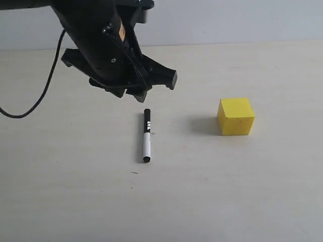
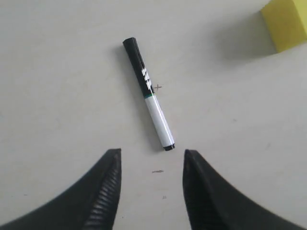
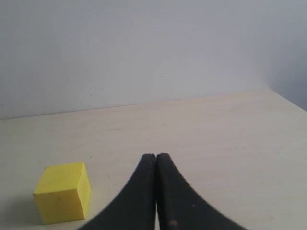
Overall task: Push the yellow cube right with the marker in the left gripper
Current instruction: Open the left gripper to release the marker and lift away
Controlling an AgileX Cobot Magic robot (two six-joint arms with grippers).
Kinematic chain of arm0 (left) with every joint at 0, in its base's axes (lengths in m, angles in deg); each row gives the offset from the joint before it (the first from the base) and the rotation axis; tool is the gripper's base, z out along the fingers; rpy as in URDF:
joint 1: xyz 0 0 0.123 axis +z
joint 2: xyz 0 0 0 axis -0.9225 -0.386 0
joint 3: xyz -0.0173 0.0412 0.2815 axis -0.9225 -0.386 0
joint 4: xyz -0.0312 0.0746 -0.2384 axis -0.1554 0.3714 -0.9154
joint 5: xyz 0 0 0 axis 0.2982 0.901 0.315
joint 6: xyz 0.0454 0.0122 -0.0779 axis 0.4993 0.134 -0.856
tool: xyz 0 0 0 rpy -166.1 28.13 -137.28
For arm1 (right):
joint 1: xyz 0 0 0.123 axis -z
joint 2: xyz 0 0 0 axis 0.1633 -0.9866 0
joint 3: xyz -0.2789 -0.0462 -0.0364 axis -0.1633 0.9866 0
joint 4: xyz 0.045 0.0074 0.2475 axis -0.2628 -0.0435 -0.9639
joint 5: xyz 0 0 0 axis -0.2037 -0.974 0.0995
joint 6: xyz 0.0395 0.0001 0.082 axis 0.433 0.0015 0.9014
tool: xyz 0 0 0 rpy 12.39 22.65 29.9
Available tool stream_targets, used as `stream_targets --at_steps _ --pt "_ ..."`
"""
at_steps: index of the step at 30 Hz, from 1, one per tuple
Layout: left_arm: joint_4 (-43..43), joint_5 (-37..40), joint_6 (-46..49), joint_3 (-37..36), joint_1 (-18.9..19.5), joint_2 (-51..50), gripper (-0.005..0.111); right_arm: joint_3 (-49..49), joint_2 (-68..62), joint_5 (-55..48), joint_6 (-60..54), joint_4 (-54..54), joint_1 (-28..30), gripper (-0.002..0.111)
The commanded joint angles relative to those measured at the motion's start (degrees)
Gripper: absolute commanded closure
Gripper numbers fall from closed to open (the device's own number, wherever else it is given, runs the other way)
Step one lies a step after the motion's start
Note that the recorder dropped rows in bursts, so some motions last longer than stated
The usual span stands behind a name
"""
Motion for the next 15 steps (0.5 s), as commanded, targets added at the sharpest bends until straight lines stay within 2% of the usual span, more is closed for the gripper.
stream_targets --at_steps 1,6,15 --pt "4.05 -1.22 0.40 -4.00 -3.42 6.73 0.065 0.24 0.37 0.30 -0.16 0.00 0.48 0.108" --pt "10.80 -7.00 -3.79 -14.56 -8.51 17.47 0.065 0.24 0.37 0.30 -0.16 0.00 0.48 0.108" --pt "19.46 -18.35 -12.31 -30.02 -9.03 31.63 0.065 0.24 0.37 0.30 -0.16 0.00 0.48 0.108"
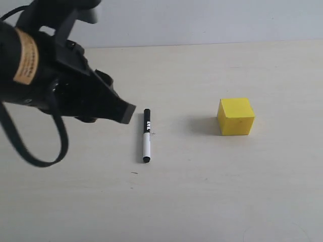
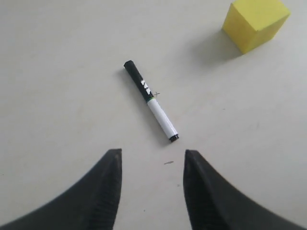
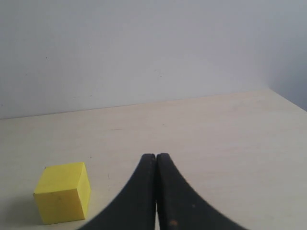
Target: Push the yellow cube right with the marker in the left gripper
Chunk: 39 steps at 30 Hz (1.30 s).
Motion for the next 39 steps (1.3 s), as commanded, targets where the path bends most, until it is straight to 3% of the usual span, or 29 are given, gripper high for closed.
stream_targets --at_steps 1,8,23,25,28,39 --pt "5.26 -6.35 -4.79 -6.51 -0.31 7.57 0.065 0.24 0.37 0.30 -0.16 0.00 0.48 0.108" --pt "16.06 -18.08 -16.15 -14.19 -0.31 19.81 0.065 0.24 0.37 0.30 -0.16 0.00 0.48 0.108" --pt "26.52 -25.95 -17.14 -25.12 -0.31 38.50 0.066 0.24 0.37 0.30 -0.16 0.00 0.48 0.108" --pt "26.98 -28.22 -17.14 -26.37 -0.31 40.31 0.073 0.24 0.37 0.30 -0.16 0.00 0.48 0.108" --pt "26.71 -29.38 -17.14 -27.45 -0.31 42.74 0.106 0.24 0.37 0.30 -0.16 0.00 0.48 0.108" --pt "26.21 -24.23 -18.39 -27.71 -0.31 45.60 0.107 0.24 0.37 0.30 -0.16 0.00 0.48 0.108"
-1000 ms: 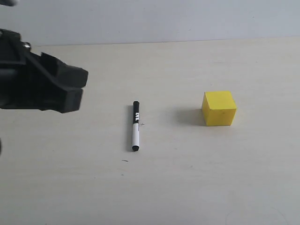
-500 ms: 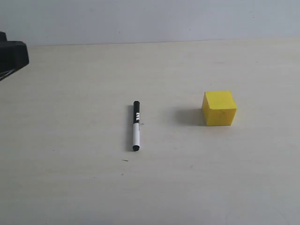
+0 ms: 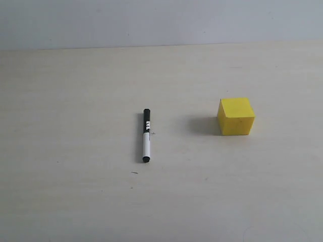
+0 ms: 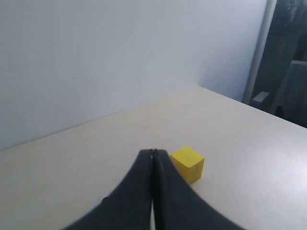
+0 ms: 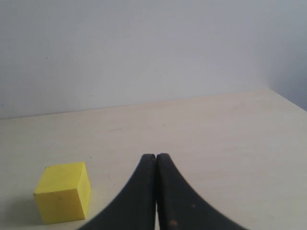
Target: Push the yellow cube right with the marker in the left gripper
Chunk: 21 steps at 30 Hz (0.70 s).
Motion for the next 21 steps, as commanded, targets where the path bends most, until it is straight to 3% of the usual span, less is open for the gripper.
stream_targets --at_steps 1,18,21 --pt "0.18 1.17 -0.26 -0.39 -0.31 0.55 0.107 0.24 0.37 0.30 -0.16 0.00 0.48 0.108" --pt "0.18 0.96 -0.26 -0.39 -0.31 0.78 0.107 0.24 0.37 0.30 -0.16 0.00 0.48 0.108" --pt "0.18 0.82 -0.26 -0.39 2.47 2.23 0.107 0.24 0.37 0.30 -0.16 0.00 0.48 0.108"
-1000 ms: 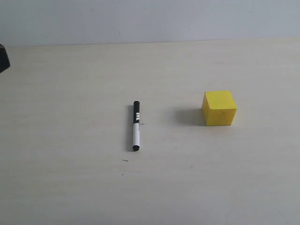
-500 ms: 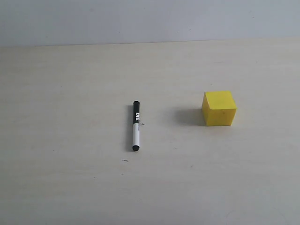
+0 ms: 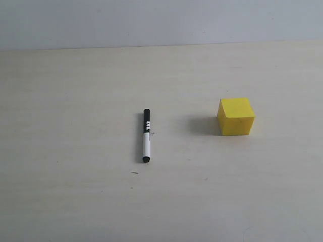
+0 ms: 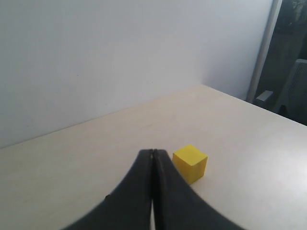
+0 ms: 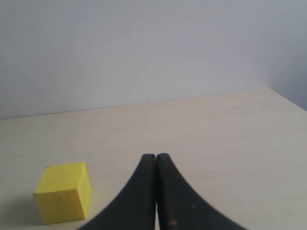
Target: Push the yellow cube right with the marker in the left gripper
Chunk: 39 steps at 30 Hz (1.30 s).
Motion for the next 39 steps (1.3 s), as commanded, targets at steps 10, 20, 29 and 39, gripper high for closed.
stream_targets --at_steps 10,20,29,39 --pt "0.07 -0.07 -0.26 -0.20 24.19 11.08 0.107 0.24 0.37 0.30 -0.16 0.00 0.48 0.108" --pt "0.07 -0.07 -0.26 -0.20 39.94 20.60 0.107 0.24 0.37 0.30 -0.16 0.00 0.48 0.108" --pt "2.96 -0.07 3.82 -0.20 40.36 21.82 0.107 0.24 0.37 0.30 -0.16 0.00 0.48 0.108" --pt "-6.56 0.28 3.90 -0.08 43.58 27.88 0.107 0.24 0.37 0.30 -0.16 0.00 0.48 0.108"
